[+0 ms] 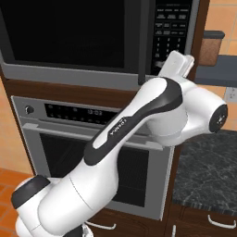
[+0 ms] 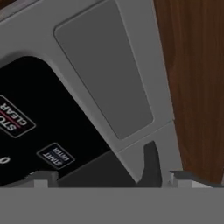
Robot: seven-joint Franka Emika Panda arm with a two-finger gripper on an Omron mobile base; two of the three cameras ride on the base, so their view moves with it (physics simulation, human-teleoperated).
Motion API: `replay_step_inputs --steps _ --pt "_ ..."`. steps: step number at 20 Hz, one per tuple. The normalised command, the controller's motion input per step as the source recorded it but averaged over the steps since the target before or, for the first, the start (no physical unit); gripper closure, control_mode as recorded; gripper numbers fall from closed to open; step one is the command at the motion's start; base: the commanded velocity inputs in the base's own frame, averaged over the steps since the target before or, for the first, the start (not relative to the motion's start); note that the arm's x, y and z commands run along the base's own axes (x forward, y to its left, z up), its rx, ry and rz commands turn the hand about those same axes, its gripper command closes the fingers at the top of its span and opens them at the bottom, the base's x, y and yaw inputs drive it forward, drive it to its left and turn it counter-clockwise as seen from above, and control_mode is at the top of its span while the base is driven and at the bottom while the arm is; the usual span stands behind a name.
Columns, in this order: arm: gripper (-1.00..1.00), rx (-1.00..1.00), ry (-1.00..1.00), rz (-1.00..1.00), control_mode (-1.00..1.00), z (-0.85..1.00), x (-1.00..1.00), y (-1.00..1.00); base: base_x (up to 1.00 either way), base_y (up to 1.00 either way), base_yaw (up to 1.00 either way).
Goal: Pick the potato from the sink and place it in the bowl. Then pick the bowl and place it in the microwave. Then close the microwave door and press the start button.
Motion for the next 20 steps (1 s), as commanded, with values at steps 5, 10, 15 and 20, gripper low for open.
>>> replay_step_inputs --steps 5,10,15,20 --pt "-1.00 0.00 0.01 0.06 -1.00 -0.06 0.06 0.00 0.00 0.00 0.00" --pt "-1.00 0.00 0.02 0.01 -1.00 -0.38 0.03 0.37 0.00 0.00 0.00" --pt "-1.00 0.00 0.06 0.00 -1.00 0.07 0.52 0.26 0.00 0.00 0.00" --pt "-1.00 0.00 0.00 0.00 -1.00 0.23 0.28 -0.24 0.00 0.00 0.00"
